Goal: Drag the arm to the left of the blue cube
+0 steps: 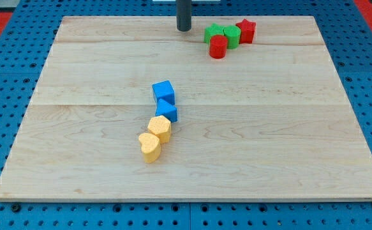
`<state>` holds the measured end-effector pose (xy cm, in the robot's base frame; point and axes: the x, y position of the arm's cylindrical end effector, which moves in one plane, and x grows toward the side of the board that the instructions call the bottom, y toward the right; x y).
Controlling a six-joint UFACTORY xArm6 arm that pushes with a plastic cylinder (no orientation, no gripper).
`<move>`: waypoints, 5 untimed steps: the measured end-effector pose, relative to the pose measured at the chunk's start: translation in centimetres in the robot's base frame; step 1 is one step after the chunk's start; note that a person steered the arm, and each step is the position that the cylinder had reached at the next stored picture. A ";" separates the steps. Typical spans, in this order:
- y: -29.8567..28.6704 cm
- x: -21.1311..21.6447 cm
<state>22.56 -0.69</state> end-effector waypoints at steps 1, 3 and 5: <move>-1.0 -0.5; -7.8 -0.2; -11.7 9.5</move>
<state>32.02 -12.41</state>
